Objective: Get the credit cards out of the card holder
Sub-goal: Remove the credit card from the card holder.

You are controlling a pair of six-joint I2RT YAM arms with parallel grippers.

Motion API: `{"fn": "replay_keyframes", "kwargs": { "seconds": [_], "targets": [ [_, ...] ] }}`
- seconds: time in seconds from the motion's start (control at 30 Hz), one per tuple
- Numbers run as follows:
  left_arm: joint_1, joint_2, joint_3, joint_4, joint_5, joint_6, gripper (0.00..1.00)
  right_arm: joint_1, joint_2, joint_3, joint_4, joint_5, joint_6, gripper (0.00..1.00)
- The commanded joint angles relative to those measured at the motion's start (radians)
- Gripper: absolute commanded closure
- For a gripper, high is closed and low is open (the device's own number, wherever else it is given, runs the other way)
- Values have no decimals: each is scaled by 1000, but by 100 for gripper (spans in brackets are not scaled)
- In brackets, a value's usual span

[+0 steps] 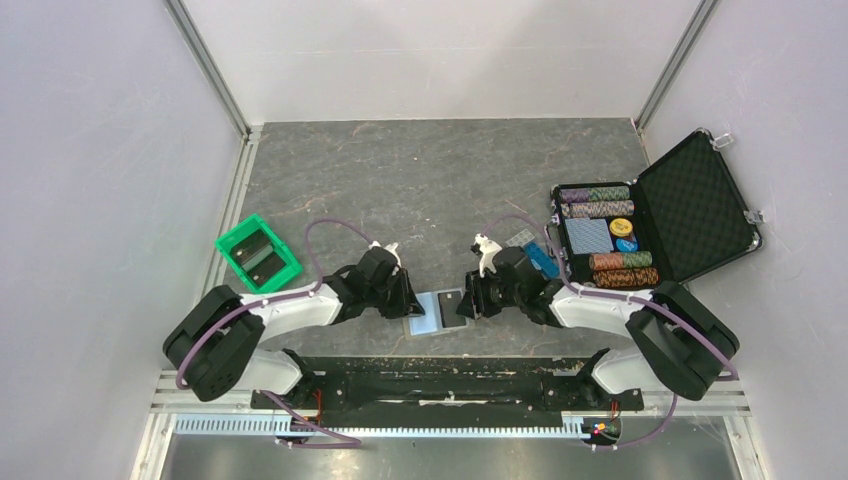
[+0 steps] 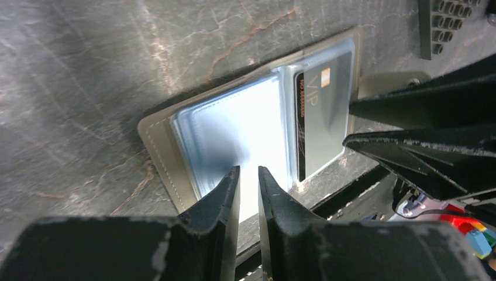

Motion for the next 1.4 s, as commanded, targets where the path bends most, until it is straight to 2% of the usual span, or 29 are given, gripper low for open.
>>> {"fn": "replay_keyframes", "kwargs": {
  "seconds": [0.0,0.27,0.37,0.97,1.37],
  "targets": [
    [-2,-43,26,-54,-49,41,76,38,-17,-56,27,39,45,65],
    [-2,-23,-3,152,117,-29,72,45,-26,-84,56,63,62,74],
    [-5,1,-10,216,140,-54,72,46,-26,-90,60,66,62,78],
    [-17,147,-29,326,155,-51,72,46,-18,-141,156,28,95,95],
    [-17,154,-51,410,212,-85,72,46,-25,-147,166,22,98,98]
  ]
}}
